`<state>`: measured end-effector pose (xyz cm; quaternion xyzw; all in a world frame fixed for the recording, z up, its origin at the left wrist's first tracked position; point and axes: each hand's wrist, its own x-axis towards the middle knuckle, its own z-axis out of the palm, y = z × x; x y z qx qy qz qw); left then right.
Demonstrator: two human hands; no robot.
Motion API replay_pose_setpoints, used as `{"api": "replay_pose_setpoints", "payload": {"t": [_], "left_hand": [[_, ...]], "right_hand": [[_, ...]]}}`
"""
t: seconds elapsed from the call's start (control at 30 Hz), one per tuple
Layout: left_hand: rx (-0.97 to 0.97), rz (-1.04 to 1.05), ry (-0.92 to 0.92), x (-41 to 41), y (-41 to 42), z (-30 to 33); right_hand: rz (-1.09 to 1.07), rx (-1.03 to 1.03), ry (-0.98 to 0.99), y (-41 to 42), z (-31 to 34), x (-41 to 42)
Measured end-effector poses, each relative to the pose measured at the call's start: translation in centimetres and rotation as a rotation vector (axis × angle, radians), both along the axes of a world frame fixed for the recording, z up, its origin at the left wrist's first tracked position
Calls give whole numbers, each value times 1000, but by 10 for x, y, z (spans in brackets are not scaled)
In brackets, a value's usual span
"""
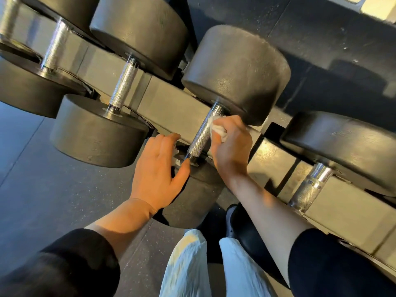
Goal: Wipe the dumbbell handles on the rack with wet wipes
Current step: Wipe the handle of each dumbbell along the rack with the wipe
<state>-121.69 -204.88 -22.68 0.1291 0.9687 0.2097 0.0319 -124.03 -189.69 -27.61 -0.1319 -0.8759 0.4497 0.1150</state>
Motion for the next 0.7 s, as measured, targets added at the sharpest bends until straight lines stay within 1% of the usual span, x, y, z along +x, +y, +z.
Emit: {"api": "replay_pose_setpoints", "payload": {"t": [0.1, 0.3, 0.37, 0.4, 0.5, 0.53, 0.6, 0.7], "left_hand": [[5, -2, 2, 0, 0, 0], [2, 3, 9, 0, 1, 0], [1, 10, 0, 1, 1, 0], [2, 14, -4, 1, 1, 0], [3, 4, -4, 0, 0, 0], [5, 1, -6, -1, -1, 0], [11, 4, -8, 0, -2, -1], [30, 5, -15, 0, -2, 0]], "right_hand": [[95, -27, -25, -4, -10, 12], [305, -79, -161, -6, -9, 26], [323, -92, -171, -2, -5, 24], [295, -90, -146, -1, -2, 22], [128, 14, 44, 2, 4, 11], [98, 59, 73, 3, 5, 6], [131, 148, 59, 3, 5, -2], [257, 248, 76, -2, 2, -1]]}}
